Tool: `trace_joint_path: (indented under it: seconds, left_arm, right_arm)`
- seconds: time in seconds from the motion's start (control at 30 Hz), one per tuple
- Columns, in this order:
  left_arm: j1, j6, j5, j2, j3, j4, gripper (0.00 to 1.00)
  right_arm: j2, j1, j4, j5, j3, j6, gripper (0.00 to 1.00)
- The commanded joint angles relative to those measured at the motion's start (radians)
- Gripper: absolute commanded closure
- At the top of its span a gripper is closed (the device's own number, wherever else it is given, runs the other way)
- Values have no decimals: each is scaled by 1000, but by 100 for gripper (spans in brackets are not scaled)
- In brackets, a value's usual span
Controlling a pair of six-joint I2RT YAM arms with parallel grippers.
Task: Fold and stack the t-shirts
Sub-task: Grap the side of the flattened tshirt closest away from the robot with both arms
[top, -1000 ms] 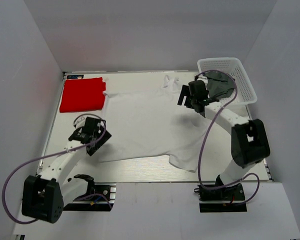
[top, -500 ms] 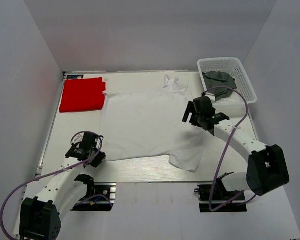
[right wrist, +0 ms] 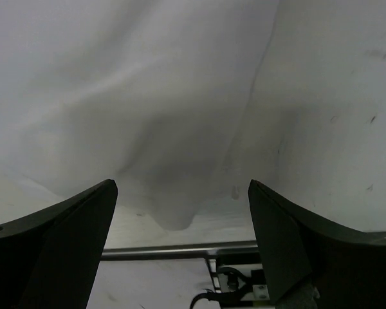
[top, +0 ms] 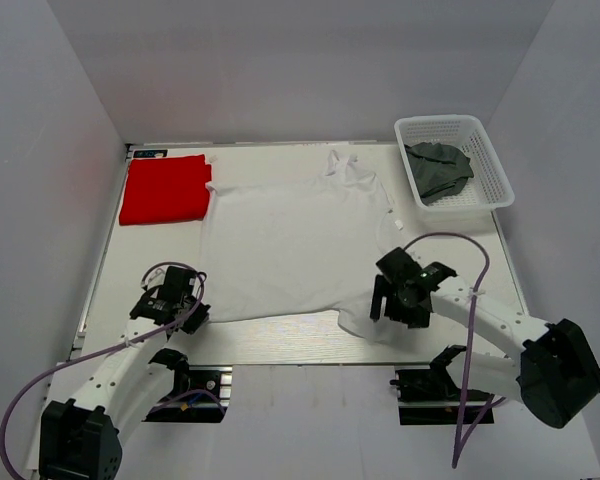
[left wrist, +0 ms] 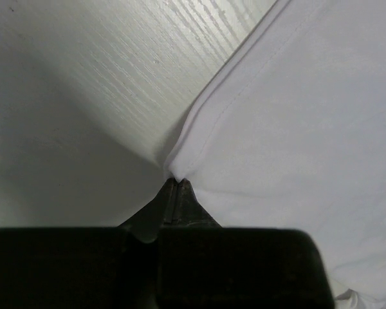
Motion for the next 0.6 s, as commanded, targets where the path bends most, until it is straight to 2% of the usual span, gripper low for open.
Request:
trace_joint_path:
  seconds: [0.0,0.13,0.23,0.33,0.4,0.57]
  left_arm:
    - [-3,22,-30,-29,22,10,100]
    - [-3,22,-8,-38,22,42,100]
    - [-3,22,-21,-38,20,33,100]
    - [-3,22,-30,-38,30,24,100]
    - [-3,22,-41,-38,41,12,100]
    - [-3,22,-50,-60,59,32,100]
  right_arm:
    - [22,60,-42,-123,-62,73,13]
    - [87,96,29,-169,-99,73,16]
    - [117,108,79,-215,-119,82,26]
    - [111,104,101,-192,-134,108,75]
    - [90,100,78,-143,-111,108,100]
    - [35,93,23,-98,5,65,100]
